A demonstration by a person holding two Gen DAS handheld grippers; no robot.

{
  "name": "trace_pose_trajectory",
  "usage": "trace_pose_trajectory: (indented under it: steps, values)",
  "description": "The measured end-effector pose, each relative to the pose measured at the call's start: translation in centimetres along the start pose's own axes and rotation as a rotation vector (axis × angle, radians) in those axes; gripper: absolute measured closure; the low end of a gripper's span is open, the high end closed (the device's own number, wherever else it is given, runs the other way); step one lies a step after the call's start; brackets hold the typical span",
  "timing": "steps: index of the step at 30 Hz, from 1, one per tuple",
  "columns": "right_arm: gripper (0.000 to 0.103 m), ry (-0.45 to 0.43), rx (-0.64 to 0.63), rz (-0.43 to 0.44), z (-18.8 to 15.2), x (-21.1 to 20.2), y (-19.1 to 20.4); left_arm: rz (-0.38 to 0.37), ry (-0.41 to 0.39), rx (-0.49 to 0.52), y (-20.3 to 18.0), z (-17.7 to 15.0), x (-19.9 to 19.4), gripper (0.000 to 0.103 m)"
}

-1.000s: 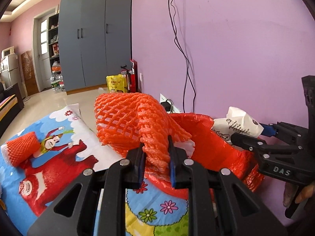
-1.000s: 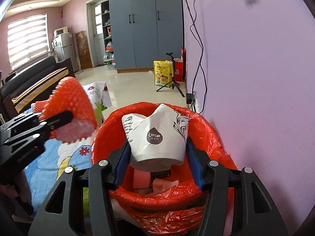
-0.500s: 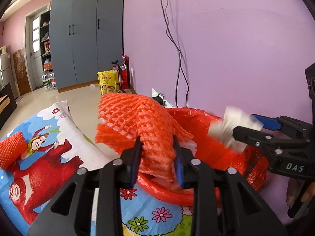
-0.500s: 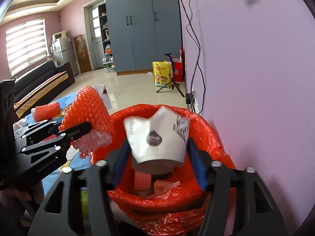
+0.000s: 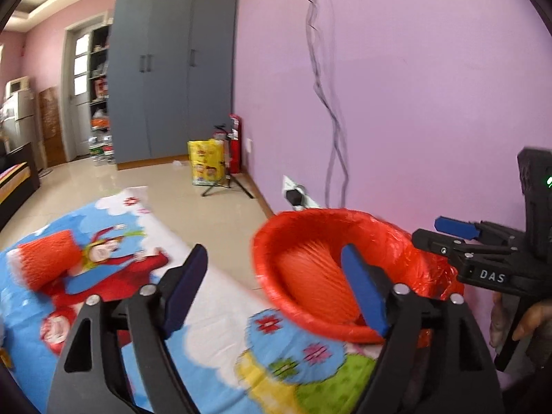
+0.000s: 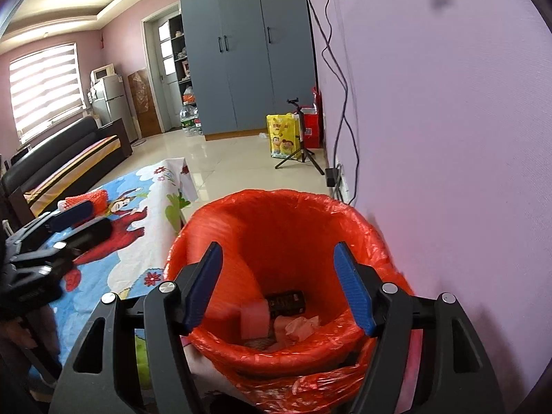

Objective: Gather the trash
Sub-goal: 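Move both tools back over the bed toward the remaining trash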

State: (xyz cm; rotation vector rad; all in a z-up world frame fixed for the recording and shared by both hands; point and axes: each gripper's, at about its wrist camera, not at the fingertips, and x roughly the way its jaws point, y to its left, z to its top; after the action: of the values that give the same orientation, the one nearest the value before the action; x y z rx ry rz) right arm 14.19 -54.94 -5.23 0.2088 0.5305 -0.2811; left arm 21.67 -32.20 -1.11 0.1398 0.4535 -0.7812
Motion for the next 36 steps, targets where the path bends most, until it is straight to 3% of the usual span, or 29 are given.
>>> trace_pose_trajectory:
  steps: [2,4,10,16,25,30,36]
  values:
    - [0.038,-0.007,0.007,0.017,0.0,-0.1,0.6,0.038,-0.005,-0.04,1.7,-0.1,-1.8,0.011]
    - [0.038,-0.011,0.013,0.042,0.2,-0.1,1.4,0.093,-0.007,-0.075,3.6,-0.5,-4.0,0.007]
    - [0.038,0.014,-0.057,0.146,0.6,0.4,7.9,0.246,0.058,-0.082,9.3,-3.1,-9.7,0.005]
    - [0.031,0.082,-0.186,0.267,-0.2,2.6,18.3,0.449,0.134,-0.083,16.8,-6.9,-14.9,0.005]
    - [0.027,0.201,-0.417,0.449,-4.8,4.7,36.7,0.762,0.115,-0.393,31.0,-11.9,-24.8,0.005]
    - [0.022,0.256,-0.493,0.528,-7.2,5.1,44.7,0.823,0.112,-0.543,35.3,-14.3,-28.3,0.005]
    - [0.019,0.331,-0.544,0.524,-8.9,6.5,49.7,0.845,0.139,-0.565,37.5,-15.9,-29.0,0.005]
